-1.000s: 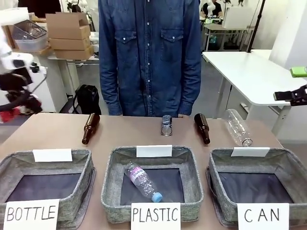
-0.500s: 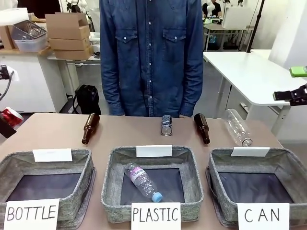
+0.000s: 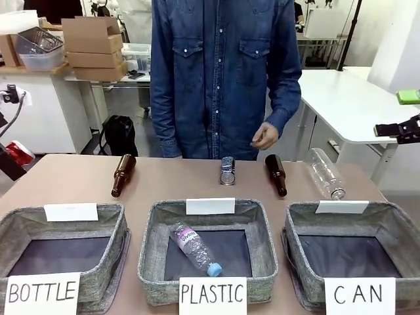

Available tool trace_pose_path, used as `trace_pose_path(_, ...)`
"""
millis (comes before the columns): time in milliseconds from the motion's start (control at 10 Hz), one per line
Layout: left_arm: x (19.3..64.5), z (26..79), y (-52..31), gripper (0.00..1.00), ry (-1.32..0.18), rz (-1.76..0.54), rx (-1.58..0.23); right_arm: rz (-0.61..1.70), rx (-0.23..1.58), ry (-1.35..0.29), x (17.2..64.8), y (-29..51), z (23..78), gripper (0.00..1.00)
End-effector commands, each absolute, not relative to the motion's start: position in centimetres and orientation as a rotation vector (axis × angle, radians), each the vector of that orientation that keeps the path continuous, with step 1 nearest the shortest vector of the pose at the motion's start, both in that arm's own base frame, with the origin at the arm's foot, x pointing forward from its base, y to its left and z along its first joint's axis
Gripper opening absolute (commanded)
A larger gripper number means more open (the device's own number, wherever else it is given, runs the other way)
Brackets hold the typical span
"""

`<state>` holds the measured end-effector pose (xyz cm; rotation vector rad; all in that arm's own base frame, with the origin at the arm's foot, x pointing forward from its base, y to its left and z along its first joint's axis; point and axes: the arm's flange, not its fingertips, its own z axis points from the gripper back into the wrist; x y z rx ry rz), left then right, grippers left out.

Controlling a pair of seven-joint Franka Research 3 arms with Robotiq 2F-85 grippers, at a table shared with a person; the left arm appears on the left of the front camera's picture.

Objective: Sort the can waste into the basket.
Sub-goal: Pick up the can waste from the table and place it in the right Fabric basket.

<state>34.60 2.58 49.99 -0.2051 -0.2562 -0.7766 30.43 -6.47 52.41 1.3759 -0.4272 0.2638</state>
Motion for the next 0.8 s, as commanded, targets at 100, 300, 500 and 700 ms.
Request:
trace_pose_path(100, 32.9, 52.3, -8.3, 0.0, -0.388, -0.922, -0.319, 0.291, 1.335, -0.422, 29.2, -7.8, 54.0, 1.0)
trace_pose_path(300, 29.8, 53.3, -21.0, 0.0, -0.449, -1.271, -0.368, 0.273, 1.207, -0.467, 27.0, -12.1, 55.0, 1.0)
trace_pose_path(500, 26.9, 53.3, -30.6, 0.0, -0.47, -1.516, -0.387, 0.174, 1.17, -0.546, 24.4, -17.7, 54.7, 1.0)
trace_pose_path(700, 24.6, 52.7, -41.2, 0.0, -0.478, -1.697, -0.336, 0.071, 1.164, -0.642, 21.2, -22.3, 53.5, 1.0)
